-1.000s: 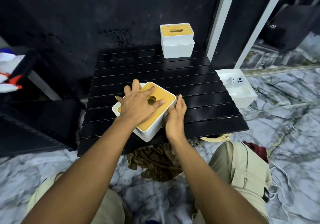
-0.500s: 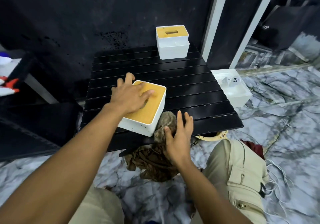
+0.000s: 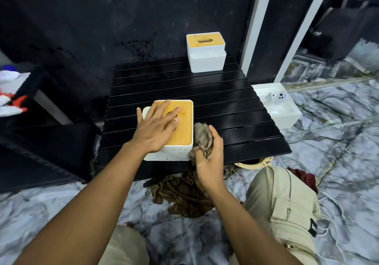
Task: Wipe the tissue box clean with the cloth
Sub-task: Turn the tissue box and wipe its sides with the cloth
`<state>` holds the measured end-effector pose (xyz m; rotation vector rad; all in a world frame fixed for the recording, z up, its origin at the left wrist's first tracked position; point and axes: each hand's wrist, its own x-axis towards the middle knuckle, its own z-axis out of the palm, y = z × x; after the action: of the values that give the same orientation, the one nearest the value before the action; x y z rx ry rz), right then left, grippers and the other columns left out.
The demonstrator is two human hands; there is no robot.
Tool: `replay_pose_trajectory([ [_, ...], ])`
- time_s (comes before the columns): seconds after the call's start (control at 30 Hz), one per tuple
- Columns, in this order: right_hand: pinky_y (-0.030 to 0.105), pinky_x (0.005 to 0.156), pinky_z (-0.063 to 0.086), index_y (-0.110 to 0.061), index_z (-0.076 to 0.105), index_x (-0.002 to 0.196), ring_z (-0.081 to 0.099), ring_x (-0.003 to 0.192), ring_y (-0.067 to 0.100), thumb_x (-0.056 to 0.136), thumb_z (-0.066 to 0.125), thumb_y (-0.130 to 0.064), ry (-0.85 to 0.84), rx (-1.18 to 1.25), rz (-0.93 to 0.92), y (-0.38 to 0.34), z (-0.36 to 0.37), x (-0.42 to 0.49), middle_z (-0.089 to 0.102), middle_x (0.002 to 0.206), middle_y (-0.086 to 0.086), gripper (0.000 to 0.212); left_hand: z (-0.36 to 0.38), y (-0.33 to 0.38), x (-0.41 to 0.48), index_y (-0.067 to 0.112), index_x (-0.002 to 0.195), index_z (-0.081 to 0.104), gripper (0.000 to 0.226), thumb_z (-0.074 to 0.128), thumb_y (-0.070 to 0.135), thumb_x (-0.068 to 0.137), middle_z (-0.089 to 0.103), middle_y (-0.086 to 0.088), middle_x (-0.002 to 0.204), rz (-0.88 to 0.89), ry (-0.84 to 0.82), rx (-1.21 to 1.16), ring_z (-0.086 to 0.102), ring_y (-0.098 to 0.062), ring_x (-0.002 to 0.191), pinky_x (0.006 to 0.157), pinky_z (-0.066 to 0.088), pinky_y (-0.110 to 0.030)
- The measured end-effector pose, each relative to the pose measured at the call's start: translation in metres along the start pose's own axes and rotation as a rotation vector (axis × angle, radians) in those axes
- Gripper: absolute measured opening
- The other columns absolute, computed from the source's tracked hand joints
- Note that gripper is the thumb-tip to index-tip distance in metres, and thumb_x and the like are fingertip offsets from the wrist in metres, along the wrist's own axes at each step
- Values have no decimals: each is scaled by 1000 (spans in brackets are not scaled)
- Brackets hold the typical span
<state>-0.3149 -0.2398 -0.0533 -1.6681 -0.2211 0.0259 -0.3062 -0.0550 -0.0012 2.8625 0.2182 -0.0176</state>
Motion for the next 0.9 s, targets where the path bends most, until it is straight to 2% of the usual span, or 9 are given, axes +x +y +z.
replay_pose_trajectory([
  [0.13,10,115,13,-27,5,155,8,145,-5,91,36,-18,-133,112,-35,-12,15,-18,2,161,-12,72,0,8,3,52,150,17,49,7,49,103,-1,14,164,-79,6,1,-12,-12,150,110,-18,-68],
  [0.23,4,111,-1,-28,-13,149,-15,141,-15,95,30,-21,-130,37,-38,1,26,-29,-21,160,-8,69,5,28,0,46,153,15,52,7,47,101,-3,10,164,-266,-11,-57,-13,-18,150,105,-11,-76],
  [0.33,20,121,6,-23,-2,153,-4,147,-3,94,30,-24,-24,55,71,13,21,-5,-9,162,-3,67,3,49,-8,42,153,13,55,8,53,99,18,-3,154,-271,-35,162,14,-30,142,108,4,-73],
  [0.43,36,122,13,-15,7,156,8,149,9,100,28,-17,11,63,156,10,8,25,2,162,-2,59,-10,32,-5,47,149,27,56,8,57,97,35,2,130,96,70,309,34,-23,125,113,11,-56],
  [0.5,30,122,15,-19,9,156,10,148,7,101,29,-15,7,129,171,-1,5,30,3,162,-7,58,-10,11,1,50,149,26,56,5,55,97,31,6,146,291,65,258,24,-22,141,118,-4,-55],
  [0.6,18,115,22,-36,24,148,10,147,2,87,35,-23,23,337,183,-21,20,7,5,161,-14,63,0,4,10,54,149,17,56,0,53,95,10,13,163,296,-1,157,-3,-16,152,114,-15,-62],
  [0.7,30,119,23,-47,28,141,7,148,0,86,35,-27,22,376,96,-19,45,-41,2,161,-18,59,2,11,15,56,148,11,60,-4,54,90,-2,17,164,253,-32,102,-11,-14,151,111,-16,-66],
  [0.8,35,122,13,-41,14,149,-4,146,-4,90,29,-38,29,181,109,-1,50,-36,-6,160,-20,62,0,8,18,60,146,4,56,-4,53,91,-7,19,163,239,-81,109,-16,-13,150,109,-17,-69],
  [0.9,41,122,7,-29,17,153,-2,147,1,89,25,-39,97,67,241,2,36,22,5,162,-9,65,0,11,16,60,147,3,52,1,49,96,-8,20,163,216,-99,129,-16,-12,150,108,-15,-71],
])
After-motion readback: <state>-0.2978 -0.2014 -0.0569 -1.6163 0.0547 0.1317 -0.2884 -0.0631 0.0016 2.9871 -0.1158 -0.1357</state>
